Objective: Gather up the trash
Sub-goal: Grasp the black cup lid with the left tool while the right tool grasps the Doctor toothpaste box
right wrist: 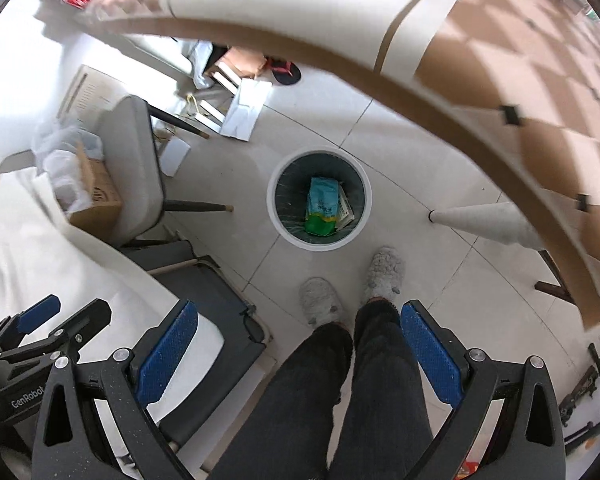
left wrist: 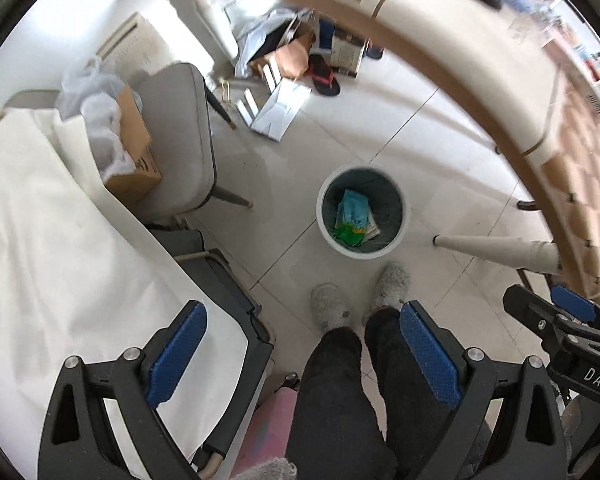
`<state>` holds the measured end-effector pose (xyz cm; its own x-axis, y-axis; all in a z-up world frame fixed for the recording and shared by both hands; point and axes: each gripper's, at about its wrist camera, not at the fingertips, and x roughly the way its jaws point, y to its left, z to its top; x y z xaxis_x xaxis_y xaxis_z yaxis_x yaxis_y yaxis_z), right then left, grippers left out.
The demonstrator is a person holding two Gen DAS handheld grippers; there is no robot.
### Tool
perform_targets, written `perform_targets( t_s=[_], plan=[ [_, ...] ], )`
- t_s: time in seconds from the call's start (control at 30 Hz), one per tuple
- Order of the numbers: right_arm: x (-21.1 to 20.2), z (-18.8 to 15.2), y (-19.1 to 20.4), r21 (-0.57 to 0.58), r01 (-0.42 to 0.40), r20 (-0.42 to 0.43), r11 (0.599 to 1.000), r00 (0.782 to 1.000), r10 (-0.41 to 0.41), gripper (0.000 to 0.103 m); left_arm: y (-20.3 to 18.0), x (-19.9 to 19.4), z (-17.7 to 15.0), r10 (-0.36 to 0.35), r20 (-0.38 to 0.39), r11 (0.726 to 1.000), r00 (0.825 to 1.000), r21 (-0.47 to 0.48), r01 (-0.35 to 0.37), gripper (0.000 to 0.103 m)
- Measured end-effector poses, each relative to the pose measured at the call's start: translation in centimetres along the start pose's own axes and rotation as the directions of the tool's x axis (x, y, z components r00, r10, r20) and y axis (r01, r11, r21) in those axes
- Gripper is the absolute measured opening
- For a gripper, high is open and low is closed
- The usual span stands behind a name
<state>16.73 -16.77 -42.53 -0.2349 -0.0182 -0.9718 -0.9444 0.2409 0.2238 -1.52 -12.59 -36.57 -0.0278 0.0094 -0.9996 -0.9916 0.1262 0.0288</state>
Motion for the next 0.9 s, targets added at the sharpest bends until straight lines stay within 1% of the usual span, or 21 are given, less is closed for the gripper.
perform_targets(
  t_s=[0.1,0.2,0.27,0.37,0.43,0.5,0.53,0.57,0.63,0.67,0.73,0.77,0.83,0.9],
  plan=[
    [-3.6,0.2,0.0,0.008,-0.036,0.03,0.999,0.999,0.035,0.102,-1.2,-2.9,0.9,-0.008,0.047,1.0,0.999,0.016,0.007,0.099],
    [-7.2,1.4,-0.6,0.017,-0.065,0.07,0.998,0.996,0.064,0.102,-3.5,-5.7,3.1,-0.003,0.111,0.999,0.994,0.054,-0.003,0.099],
    [-9.7,2.9,-1.4,0.02,-0.077,0.092,0.997,0.993,0.075,0.102,-5.1,-7.5,4.8,-0.001,0.161,0.997,0.987,0.07,-0.011,0.103],
    [-13.2,5.9,-3.1,-0.008,-0.041,0.114,0.999,0.993,0.041,0.103,-8.4,-9.9,8.2,0.029,0.235,0.994,0.972,0.097,-0.053,0.103],
    [-14.9,8.7,-4.7,-0.055,0.021,0.122,0.998,0.992,-0.014,0.103,-10.7,-10.7,10.7,0.067,0.275,0.99,0.959,0.101,-0.098,0.103],
    [-16.1,11.7,-6.7,-0.077,0.087,0.125,0.993,0.989,-0.077,0.103,-12.8,-11.1,13.3,0.101,0.302,0.986,0.948,0.096,-0.135,0.103],
    [-16.7,13.5,-8.1,-0.084,0.103,0.125,0.991,0.988,-0.092,0.103,-14.0,-11.1,14.6,0.118,0.311,0.984,0.943,0.094,-0.154,0.103],
    [-16.9,15.3,-9.3,-0.085,0.125,0.125,0.988,0.986,-0.114,0.103,-15.1,-10.9,16.1,0.133,0.31,0.981,0.941,0.095,-0.17,0.103],
    [-16.7,19.3,-12.1,-0.104,0.201,0.119,0.974,0.975,-0.189,0.103,-17.0,-10.2,18.9,0.154,0.3,0.978,0.942,0.093,-0.189,0.103],
    [-16.6,21.4,-13.3,-0.119,0.244,0.118,0.963,0.966,-0.23,0.103,-18.1,-9.8,19.9,0.165,0.294,0.975,0.941,0.096,-0.201,0.103],
    [-15.2,25.1,-15.2,-0.172,0.313,0.086,0.934,0.949,-0.302,0.103,-20.0,-8.6,22.2,0.191,0.274,0.968,0.943,0.106,-0.227,0.103],
    [-14.4,26.7,-16.1,-0.196,0.334,0.065,0.922,0.943,-0.327,0.103,-20.8,-7.6,23.4,0.205,0.26,0.964,0.944,0.111,-0.24,0.103],
    [-12.5,29.9,-17.7,-0.266,0.348,0.012,0.899,0.934,-0.358,0.103,-21.9,-6.1,25.3,0.228,0.232,0.959,0.946,0.115,-0.259,0.103],
    [-10.3,32.2,-18.9,-0.335,0.366,-0.033,0.868,0.917,-0.399,0.102,-22.9,-4.2,27.0,0.244,0.196,0.956,0.95,0.118,-0.27,0.103]
  ],
)
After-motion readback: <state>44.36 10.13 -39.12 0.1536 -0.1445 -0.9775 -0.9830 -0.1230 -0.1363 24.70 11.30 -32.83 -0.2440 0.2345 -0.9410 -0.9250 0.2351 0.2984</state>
